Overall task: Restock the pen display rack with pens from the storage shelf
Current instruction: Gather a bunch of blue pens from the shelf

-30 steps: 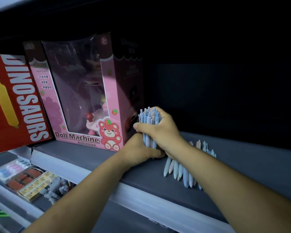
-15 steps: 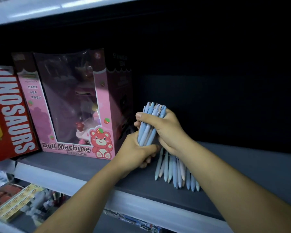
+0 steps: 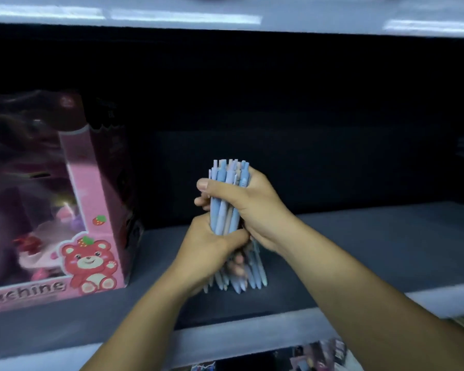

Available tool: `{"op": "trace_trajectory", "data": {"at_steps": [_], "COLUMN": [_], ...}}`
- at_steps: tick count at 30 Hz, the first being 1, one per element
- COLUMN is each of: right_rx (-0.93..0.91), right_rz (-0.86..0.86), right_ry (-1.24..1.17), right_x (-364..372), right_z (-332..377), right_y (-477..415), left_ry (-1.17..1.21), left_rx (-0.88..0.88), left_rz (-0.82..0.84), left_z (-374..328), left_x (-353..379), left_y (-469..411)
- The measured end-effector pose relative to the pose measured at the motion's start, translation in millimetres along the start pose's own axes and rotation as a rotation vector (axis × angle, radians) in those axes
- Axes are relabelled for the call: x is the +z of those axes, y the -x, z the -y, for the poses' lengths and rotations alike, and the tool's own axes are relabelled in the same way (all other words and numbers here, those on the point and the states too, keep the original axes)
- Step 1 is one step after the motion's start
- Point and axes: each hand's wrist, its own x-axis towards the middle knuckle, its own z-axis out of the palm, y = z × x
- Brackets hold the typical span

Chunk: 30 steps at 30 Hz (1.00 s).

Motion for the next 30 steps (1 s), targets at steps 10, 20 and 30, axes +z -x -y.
{"op": "trace_trajectory", "data": {"at_steps": [10, 20, 30], "right_rx": [-0.094, 0.366, 0.66], "right_rz": [-0.596, -0.747, -1.099], "right_ry": [0.702, 1.614, 1.681], "right_x": [-94.6, -136.4, -190.8], "right_z": [8.9, 34.9, 93.4], "right_y": [103.7, 281.9, 488.0], "left_ry": [0.224, 0.413, 0.456], "left_rx": [-0.014, -0.017, -0.041], "left_rz": [0.047, 0.545, 0.891], "left_z": [12.0, -2.7, -47.9], "left_x": [46.1, 164.6, 347.5], "left_y": [8.8, 70.1, 188.5]}}
